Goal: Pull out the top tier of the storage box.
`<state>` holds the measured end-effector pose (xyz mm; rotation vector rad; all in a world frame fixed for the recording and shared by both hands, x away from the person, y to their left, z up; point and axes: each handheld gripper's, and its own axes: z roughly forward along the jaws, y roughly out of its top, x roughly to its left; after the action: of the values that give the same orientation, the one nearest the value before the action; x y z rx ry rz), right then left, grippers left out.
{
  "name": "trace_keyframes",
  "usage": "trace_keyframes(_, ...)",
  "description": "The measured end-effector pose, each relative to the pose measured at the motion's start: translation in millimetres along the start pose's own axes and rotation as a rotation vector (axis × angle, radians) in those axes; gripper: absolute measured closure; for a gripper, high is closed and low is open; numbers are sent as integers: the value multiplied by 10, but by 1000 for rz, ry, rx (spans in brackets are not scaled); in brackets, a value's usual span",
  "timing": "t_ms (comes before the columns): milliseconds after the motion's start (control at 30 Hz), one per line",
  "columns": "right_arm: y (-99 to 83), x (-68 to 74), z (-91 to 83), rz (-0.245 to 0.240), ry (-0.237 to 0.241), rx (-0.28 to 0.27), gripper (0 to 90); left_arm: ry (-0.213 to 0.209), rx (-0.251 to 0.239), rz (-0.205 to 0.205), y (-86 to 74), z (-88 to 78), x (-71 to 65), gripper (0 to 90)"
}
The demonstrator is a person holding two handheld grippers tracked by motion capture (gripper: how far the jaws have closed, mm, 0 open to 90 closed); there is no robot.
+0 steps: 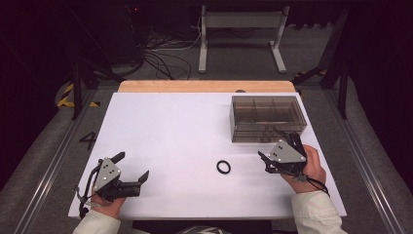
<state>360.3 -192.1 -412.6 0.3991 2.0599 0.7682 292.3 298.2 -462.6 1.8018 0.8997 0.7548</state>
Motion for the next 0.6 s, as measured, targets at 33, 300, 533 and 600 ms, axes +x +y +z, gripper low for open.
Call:
trace_keyframes(33,0,0,0,0,0,0,167,0,0,0,0,0,0,5)
trace_keyframes(300,-2,50,9,-60,-42,16,156,0,-1,1,0,0,1,5)
trace_keyframes(533,1,82,19,-103,-76,22,159,0,0,0,0,0,0,5)
trace_keyframes(600,0,95,17,-123,-85,35,163,-3,-1,1,1,0,0,5)
